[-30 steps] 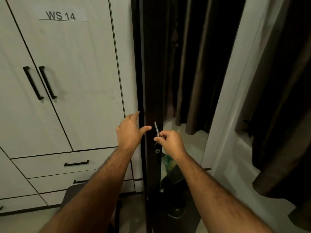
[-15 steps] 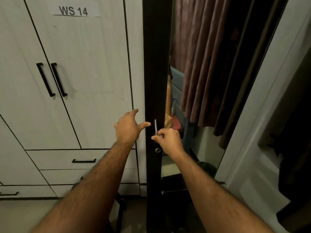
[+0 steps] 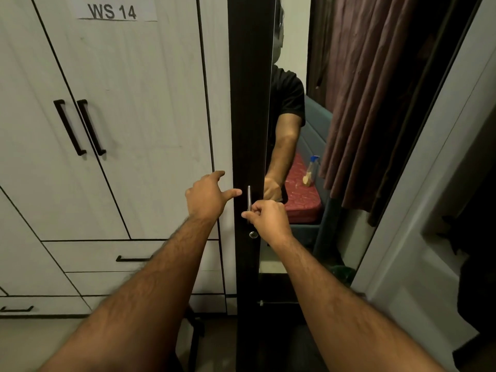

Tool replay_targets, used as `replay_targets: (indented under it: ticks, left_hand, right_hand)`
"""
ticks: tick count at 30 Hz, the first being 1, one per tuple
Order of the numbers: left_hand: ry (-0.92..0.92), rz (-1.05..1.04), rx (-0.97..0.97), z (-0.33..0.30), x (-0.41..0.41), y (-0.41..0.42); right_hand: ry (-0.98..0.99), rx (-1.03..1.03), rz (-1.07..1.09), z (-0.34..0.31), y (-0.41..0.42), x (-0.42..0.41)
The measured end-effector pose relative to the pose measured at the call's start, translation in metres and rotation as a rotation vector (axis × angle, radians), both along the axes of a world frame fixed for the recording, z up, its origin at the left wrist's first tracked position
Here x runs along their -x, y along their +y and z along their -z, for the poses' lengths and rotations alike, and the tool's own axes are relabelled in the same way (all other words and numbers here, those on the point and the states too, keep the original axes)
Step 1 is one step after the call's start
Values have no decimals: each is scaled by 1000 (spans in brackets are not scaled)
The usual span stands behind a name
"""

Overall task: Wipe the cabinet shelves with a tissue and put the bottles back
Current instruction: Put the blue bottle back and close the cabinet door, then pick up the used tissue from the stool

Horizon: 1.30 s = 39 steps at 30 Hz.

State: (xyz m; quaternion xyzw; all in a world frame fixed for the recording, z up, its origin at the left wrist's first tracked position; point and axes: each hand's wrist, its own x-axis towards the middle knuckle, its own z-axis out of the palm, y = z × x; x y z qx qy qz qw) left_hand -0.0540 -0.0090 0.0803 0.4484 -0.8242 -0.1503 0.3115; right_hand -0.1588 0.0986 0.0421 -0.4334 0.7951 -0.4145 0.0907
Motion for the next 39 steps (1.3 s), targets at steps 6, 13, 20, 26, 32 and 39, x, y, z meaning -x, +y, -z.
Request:
replay_targets:
  ticks: [6,13,20,26,32,39]
  left_hand:
    - [16,17,16,6,1,-3]
    - [-101,0,55,38,-23,6]
    - [-325,23,-21,130,-102,14]
    - [-450,-57,-211,199,-181,17]
    - [-533,-145,-363,244,-255,-17]
    - [-577,-161,-533,300,-326,-91]
  right_hand:
    - [1,-3,11,3,0,-1]
    - [11,126,43,27,14,-10]
    - [98,-38,5,114,31,-40]
    - [34,-246,-191,163,10,-86]
    - [72,-415,-353,195,-44,-136]
    - [78,-575,-450,241,-132,-204]
